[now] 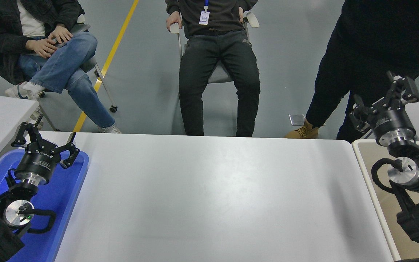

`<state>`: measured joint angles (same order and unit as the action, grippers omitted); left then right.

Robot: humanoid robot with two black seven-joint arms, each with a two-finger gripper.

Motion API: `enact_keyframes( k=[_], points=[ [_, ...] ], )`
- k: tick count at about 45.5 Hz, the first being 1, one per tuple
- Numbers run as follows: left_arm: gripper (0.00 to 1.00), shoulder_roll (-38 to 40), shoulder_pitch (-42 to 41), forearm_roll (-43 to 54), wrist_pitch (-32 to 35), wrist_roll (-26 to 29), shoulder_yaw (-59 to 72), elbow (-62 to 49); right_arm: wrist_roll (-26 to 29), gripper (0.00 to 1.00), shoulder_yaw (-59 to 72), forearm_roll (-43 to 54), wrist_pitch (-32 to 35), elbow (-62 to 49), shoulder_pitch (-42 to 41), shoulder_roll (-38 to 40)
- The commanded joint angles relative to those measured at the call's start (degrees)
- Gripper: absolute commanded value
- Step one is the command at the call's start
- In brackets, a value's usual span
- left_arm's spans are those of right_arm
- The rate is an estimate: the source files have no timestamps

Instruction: Clean the table surface

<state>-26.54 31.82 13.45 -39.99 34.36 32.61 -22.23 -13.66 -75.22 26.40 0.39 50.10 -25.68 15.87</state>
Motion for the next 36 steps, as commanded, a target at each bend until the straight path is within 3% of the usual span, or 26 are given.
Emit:
enact_keyframes(
  k=[1,36],
  points=[
    [1.0,0.0,0.0,0.0,0.0,0.0,0.0,0.0,-0.49,0.99,3.24,0.06,0.05,-5.28,1.24,-1.63],
    [1.0,0.0,0.0,0.0,0.0,0.0,0.0,0.0,-0.75,0.99,3.51,-0.82,0.14,-4.66,-1.57,-0.49]
  ],
)
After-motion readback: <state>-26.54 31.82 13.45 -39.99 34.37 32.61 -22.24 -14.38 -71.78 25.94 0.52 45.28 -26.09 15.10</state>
